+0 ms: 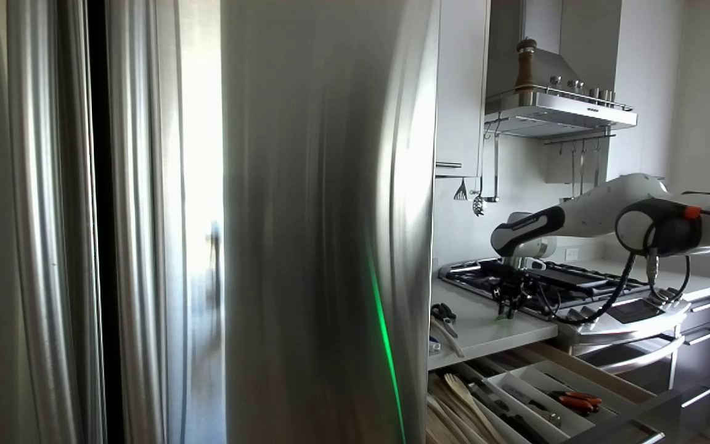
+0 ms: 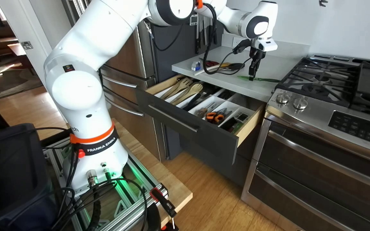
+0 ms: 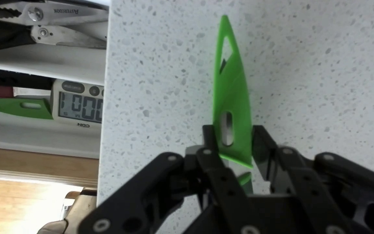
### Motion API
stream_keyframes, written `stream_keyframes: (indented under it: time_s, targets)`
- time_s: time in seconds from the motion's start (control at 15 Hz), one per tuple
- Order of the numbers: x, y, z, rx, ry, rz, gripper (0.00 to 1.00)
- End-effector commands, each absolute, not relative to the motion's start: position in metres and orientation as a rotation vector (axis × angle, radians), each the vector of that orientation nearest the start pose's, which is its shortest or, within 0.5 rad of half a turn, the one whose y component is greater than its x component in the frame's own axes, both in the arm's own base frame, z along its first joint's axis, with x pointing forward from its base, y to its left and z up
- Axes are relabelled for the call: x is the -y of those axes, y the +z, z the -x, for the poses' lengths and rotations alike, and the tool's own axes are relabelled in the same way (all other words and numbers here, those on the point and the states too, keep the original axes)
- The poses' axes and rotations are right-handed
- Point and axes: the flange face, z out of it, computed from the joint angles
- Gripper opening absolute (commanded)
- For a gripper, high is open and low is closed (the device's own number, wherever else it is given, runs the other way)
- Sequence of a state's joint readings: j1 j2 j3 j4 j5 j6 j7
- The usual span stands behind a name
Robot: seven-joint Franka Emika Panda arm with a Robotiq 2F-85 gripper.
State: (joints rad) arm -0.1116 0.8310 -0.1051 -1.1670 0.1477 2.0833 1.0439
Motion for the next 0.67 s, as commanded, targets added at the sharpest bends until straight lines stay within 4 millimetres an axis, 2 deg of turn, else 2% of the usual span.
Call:
stream_keyframes:
  time_s: [0.0, 0.6]
  targets:
    - [0.1564, 0.3094, -0.7605, -1.816, -0.106, 2.452, 0.08]
    - [0.1583, 0.3104, -0.7622, -1.799, -0.117, 2.458, 0.08]
